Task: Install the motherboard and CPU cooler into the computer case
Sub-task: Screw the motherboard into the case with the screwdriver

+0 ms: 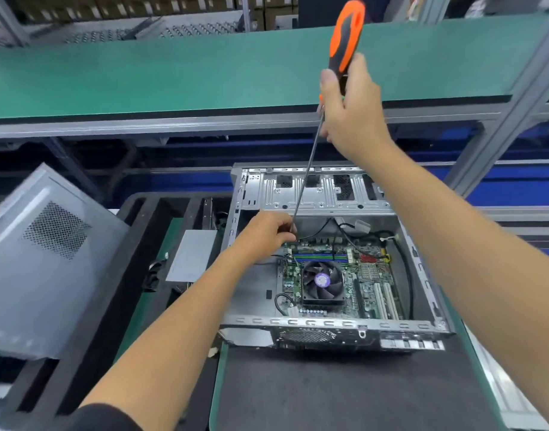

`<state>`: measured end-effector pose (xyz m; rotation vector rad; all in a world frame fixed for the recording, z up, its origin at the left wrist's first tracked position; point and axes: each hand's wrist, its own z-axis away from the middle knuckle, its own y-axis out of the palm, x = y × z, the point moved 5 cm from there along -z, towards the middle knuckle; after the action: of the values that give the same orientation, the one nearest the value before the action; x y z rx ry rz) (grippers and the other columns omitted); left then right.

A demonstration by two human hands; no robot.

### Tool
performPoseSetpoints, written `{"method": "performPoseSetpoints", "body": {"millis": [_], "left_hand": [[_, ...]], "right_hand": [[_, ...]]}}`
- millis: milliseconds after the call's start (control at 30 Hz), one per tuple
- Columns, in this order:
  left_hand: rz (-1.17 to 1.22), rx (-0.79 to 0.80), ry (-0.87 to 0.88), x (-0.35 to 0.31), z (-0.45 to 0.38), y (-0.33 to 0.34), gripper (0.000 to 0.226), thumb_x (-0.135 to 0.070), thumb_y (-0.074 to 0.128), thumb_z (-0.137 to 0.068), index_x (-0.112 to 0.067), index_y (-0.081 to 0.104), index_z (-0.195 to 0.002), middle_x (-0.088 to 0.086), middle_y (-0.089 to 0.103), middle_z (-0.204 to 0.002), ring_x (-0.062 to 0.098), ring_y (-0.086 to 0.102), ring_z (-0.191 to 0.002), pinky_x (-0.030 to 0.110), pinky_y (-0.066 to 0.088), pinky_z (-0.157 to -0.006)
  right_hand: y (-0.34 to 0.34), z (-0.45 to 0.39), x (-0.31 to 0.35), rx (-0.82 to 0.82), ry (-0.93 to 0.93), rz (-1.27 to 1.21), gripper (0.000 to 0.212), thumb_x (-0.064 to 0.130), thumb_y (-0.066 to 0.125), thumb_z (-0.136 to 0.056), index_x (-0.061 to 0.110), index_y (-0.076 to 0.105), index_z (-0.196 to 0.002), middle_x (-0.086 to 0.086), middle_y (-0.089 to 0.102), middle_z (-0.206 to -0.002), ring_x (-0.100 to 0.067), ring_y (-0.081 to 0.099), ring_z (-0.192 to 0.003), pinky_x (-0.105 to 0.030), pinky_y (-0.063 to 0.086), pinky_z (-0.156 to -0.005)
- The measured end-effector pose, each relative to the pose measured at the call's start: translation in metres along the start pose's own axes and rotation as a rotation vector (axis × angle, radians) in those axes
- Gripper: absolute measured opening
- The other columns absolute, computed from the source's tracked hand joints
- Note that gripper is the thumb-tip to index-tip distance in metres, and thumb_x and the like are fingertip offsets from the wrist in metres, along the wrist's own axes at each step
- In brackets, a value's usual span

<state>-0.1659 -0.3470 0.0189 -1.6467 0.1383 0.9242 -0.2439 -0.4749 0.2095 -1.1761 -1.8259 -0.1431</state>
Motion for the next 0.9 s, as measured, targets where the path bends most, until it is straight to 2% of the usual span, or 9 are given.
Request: {"method": "performPoseSetpoints", "body": {"millis": [167, 267, 433, 567, 667, 733, 800, 900], "left_hand": [[-0.036, 0.061, -0.016, 0.012, -0.012, 0.010, 0.004, -0.018, 0.069, -0.085, -0.017, 0.068, -0.088, -0.010, 0.063, -0.080, 0.008, 0.059, -0.078, 0.024, 0.047, -0.076], [-0.025, 0.065, -0.010, 0.017, -0.017, 0.012, 0.004, -0.018, 0.070, -0.084, -0.017, 0.067, -0.088, -0.007, 0.066, -0.083, 0.010, 0.061, -0.081, 0.030, 0.053, -0.079], [0.036, 0.054, 0.007, 0.019, -0.023, 0.013, 0.010, -0.018, 0.074, -0.081, -0.017, 0.067, -0.088, -0.006, 0.067, -0.084, 0.008, 0.063, -0.081, 0.032, 0.055, -0.080], [-0.023, -0.033, 0.032, 0.015, -0.022, 0.002, 0.018, -0.032, 0.067, -0.086, -0.016, 0.070, -0.092, -0.004, 0.069, -0.082, 0.007, 0.062, -0.075, 0.024, 0.052, -0.070], [0.077, -0.111, 0.032, 0.009, -0.024, -0.020, 0.009, -0.027, 0.065, -0.088, -0.020, 0.069, -0.087, -0.014, 0.064, -0.071, -0.002, 0.057, -0.063, 0.015, 0.046, -0.059], [0.141, -0.127, 0.032, 0.004, -0.029, -0.036, 0.004, -0.023, 0.065, -0.089, -0.022, 0.068, -0.086, -0.014, 0.064, -0.071, 0.000, 0.059, -0.064, 0.016, 0.048, -0.062], [0.181, -0.152, 0.053, -0.001, -0.035, -0.049, 0.005, -0.020, 0.064, -0.088, -0.021, 0.069, -0.087, -0.010, 0.066, -0.074, 0.005, 0.061, -0.068, 0.019, 0.051, -0.065], [0.191, -0.186, 0.085, -0.006, -0.046, -0.062, 0.007, -0.019, 0.064, -0.089, -0.022, 0.068, -0.086, -0.010, 0.066, -0.075, -0.001, 0.059, -0.067, 0.010, 0.046, -0.063]], "right_hand": [[0.017, 0.002, -0.003, 0.074, -0.019, 0.033, 0.012, 0.023, 0.039, -0.102, 0.012, 0.037, -0.097, -0.031, 0.054, -0.079, -0.042, 0.050, -0.061, -0.046, 0.043, -0.051], [0.022, -0.001, -0.008, 0.082, -0.005, 0.043, 0.013, 0.023, 0.039, -0.102, 0.011, 0.037, -0.097, -0.033, 0.054, -0.081, -0.042, 0.049, -0.061, -0.046, 0.043, -0.051], [0.024, -0.006, -0.018, 0.071, 0.017, 0.056, 0.012, 0.023, 0.039, -0.102, 0.012, 0.037, -0.097, -0.033, 0.054, -0.082, -0.044, 0.048, -0.062, -0.049, 0.044, -0.054], [0.022, -0.014, -0.019, 0.077, 0.020, 0.064, 0.012, 0.023, 0.038, -0.103, 0.012, 0.037, -0.097, -0.033, 0.053, -0.081, -0.043, 0.049, -0.062, -0.047, 0.043, -0.053], [0.019, -0.025, -0.013, 0.055, 0.004, 0.040, 0.011, 0.021, 0.038, -0.103, 0.012, 0.036, -0.097, -0.021, 0.049, -0.074, -0.038, 0.049, -0.056, -0.042, 0.044, -0.050], [0.016, -0.037, -0.004, 0.032, -0.038, 0.021, 0.011, 0.021, 0.038, -0.102, 0.011, 0.037, -0.098, -0.017, 0.049, -0.074, -0.028, 0.048, -0.050, -0.033, 0.043, -0.045], [0.013, -0.049, 0.006, 0.017, -0.078, 0.028, 0.014, 0.023, 0.037, -0.102, 0.013, 0.039, -0.093, -0.019, 0.051, -0.073, -0.021, 0.051, -0.049, -0.023, 0.040, -0.045], [0.016, -0.065, 0.018, 0.033, -0.133, 0.049, 0.026, 0.021, 0.035, -0.102, 0.008, 0.042, -0.081, -0.032, 0.052, -0.076, -0.032, 0.054, -0.055, -0.019, 0.041, -0.046]]}}
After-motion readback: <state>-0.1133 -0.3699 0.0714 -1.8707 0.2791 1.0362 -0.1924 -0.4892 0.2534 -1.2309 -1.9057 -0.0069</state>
